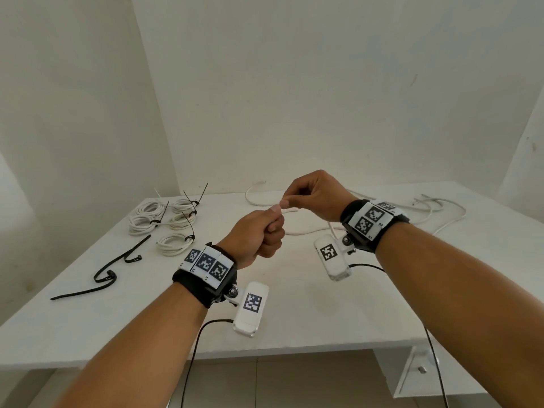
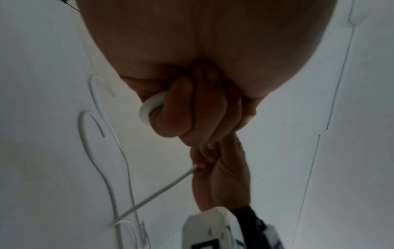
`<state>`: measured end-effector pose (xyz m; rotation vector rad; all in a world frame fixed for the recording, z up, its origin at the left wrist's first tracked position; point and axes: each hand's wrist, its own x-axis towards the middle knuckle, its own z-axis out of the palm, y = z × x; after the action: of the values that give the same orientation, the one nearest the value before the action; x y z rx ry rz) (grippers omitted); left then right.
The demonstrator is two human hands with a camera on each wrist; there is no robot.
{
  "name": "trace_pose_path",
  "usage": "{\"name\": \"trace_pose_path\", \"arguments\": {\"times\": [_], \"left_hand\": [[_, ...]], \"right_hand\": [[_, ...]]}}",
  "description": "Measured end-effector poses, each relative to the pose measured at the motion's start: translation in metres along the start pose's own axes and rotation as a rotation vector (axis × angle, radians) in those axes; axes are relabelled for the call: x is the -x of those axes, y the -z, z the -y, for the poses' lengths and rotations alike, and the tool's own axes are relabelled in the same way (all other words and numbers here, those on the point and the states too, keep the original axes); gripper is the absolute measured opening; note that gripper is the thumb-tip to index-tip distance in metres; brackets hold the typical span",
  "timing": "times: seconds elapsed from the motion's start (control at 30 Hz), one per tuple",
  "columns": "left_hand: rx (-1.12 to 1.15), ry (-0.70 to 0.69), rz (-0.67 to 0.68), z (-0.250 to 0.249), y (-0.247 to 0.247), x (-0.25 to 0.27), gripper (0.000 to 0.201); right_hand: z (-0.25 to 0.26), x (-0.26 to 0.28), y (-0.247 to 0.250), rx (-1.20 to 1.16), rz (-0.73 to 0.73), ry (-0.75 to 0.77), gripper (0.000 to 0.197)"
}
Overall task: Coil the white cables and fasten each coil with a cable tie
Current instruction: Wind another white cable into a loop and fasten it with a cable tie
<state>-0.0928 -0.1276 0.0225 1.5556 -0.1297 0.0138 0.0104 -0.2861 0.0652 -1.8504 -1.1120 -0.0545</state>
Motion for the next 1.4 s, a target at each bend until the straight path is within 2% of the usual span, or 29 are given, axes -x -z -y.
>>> {"name": "trace_pose_path", "arguments": {"times": [0.17, 0.3, 0.5, 0.6, 0.67, 0.77, 0.9, 1.07, 1.17, 1.27, 1.4], "left_hand": [[0.079, -0.126, -0.002, -0.012, -0.007, 0.006, 0.044], [0.191, -0.213, 0.04, -0.025, -0.01, 0.006, 0.044], [0.296, -0.308, 0.006, -0.033, -0.01, -0.004, 0.03], [0.295, -0.362, -0.069, -0.034, -0.006, -0.013, 0.027], [0.222, -0.37, -0.148, -0.033, 0.002, -0.021, 0.027], [-0.063, -0.346, -0.228, -0.022, 0.008, -0.028, 0.029], [-0.298, -0.321, -0.286, -0.012, 0.01, -0.034, 0.035], [-0.434, -0.226, -0.326, -0.002, 0.022, -0.034, 0.037], [-0.454, -0.109, -0.255, -0.002, 0.023, -0.028, 0.036], [-0.658, 0.004, -0.189, -0.001, 0.02, -0.023, 0.036], [-0.51, 0.038, -0.052, 0.002, 0.02, -0.018, 0.04]], "right_hand": [[-0.011, 0.007, -0.015, -0.325, 0.036, -0.092, 0.023], [-0.014, 0.013, -0.032, -0.481, 0.076, -0.152, 0.05], [-0.008, 0.015, -0.047, -0.214, 0.063, -0.188, 0.039], [-0.004, 0.017, -0.048, -0.14, 0.132, -0.231, 0.043], [-0.002, 0.021, -0.051, -0.029, 0.176, -0.215, 0.038], [-0.003, 0.02, -0.054, 0.216, 0.195, -0.178, 0.033], [-0.002, 0.018, -0.051, 0.432, 0.262, -0.141, 0.035], [0.003, 0.021, -0.049, 0.604, 0.344, -0.091, 0.031], [0.016, 0.022, -0.041, 0.631, 0.375, -0.045, 0.026], [0.026, 0.018, -0.031, 0.636, 0.379, 0.025, 0.02], [0.023, 0.008, -0.015, 0.503, 0.272, 0.035, 0.01]]}}
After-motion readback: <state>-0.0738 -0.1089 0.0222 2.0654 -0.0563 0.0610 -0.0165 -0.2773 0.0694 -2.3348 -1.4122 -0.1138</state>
